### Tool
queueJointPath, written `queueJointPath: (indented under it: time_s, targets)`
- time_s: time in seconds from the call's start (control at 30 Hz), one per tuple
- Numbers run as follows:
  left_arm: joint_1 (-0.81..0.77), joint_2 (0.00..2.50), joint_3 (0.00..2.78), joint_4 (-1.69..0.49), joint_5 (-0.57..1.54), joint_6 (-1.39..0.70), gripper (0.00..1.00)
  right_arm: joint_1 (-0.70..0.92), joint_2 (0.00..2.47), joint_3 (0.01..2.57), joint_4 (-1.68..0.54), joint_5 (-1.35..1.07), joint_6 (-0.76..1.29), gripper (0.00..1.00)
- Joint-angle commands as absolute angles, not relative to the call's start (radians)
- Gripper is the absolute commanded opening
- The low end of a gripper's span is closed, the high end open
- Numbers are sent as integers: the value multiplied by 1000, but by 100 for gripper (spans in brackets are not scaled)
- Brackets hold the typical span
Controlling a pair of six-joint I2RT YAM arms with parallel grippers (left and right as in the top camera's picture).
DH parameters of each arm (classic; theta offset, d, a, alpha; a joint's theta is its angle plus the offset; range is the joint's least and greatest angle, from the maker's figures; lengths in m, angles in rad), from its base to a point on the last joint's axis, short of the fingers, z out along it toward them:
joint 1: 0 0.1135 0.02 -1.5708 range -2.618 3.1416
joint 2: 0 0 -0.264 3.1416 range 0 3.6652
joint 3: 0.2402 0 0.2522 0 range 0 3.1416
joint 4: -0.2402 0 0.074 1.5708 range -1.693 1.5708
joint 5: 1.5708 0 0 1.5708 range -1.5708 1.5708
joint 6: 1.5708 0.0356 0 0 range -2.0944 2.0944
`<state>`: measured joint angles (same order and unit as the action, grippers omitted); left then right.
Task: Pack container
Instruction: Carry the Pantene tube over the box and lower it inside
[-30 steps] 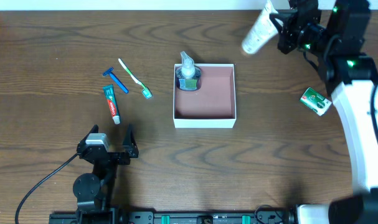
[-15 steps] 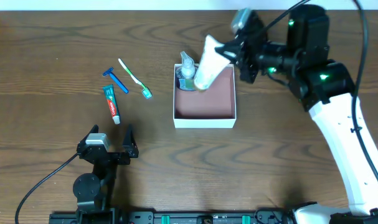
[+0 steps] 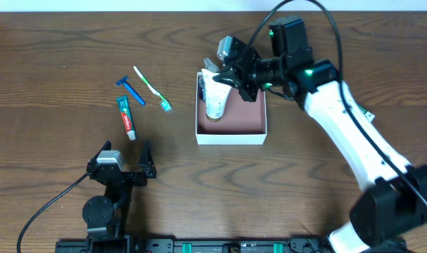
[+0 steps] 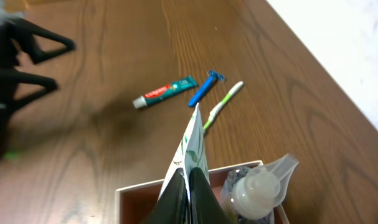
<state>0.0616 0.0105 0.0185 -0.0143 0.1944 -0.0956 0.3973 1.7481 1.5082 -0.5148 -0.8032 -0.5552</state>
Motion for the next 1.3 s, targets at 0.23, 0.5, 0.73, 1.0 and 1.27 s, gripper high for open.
queueJointPath:
  time_s: [0.23, 0.5, 0.73, 1.0, 1.27]
  targets:
    - [62, 6, 4, -52, 198, -79, 98, 409, 1851, 1523, -389, -835, -573, 1]
    - [62, 6, 4, -52, 198, -79, 98, 414, 1859, 1523, -351, -834, -574, 1]
    - [62, 6, 4, -52, 198, -79, 98, 417, 1859, 1523, -378, -835, -574, 11]
    - [62, 6, 4, -52, 198, -79, 98, 420, 1859, 1523, -357, -835, -573, 51]
    - [62, 6, 4, -52, 198, -79, 98, 417, 1836, 1576, -276, -836, -427, 66]
